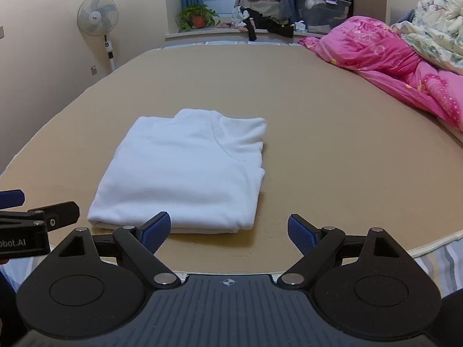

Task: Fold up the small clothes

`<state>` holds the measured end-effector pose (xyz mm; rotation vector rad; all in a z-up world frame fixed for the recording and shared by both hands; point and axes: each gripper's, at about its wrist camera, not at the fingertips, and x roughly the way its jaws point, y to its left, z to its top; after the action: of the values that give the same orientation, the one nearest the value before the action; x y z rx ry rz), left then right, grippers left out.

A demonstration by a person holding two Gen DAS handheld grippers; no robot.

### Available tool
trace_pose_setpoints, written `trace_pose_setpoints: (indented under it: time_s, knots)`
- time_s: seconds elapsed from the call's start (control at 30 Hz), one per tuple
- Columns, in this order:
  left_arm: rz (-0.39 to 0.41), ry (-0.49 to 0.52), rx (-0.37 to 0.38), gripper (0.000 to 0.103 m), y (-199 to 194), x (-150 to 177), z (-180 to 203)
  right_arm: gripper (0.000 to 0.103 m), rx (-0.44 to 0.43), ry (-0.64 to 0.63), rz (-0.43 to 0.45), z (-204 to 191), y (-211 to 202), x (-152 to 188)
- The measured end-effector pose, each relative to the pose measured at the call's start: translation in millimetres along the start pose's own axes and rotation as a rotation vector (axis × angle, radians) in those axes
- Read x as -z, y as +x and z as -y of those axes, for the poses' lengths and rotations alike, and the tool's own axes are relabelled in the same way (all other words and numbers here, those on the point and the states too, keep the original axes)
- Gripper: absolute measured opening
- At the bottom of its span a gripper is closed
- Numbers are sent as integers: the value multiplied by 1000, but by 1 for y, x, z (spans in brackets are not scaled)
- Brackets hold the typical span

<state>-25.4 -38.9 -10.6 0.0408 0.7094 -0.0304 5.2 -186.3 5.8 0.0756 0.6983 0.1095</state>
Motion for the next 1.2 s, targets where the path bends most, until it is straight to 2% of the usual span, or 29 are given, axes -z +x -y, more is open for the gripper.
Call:
trace_pose_setpoints:
  time_s: [0.5, 1.2]
  knots:
    - [-3, -21, -22, 102, 7, -2, -10, 89, -42, -23, 27, -15, -2, -1]
    - [-16, -13, -12, 102, 13, 0, -12, 89, -32, -30, 11, -19, 2, 2]
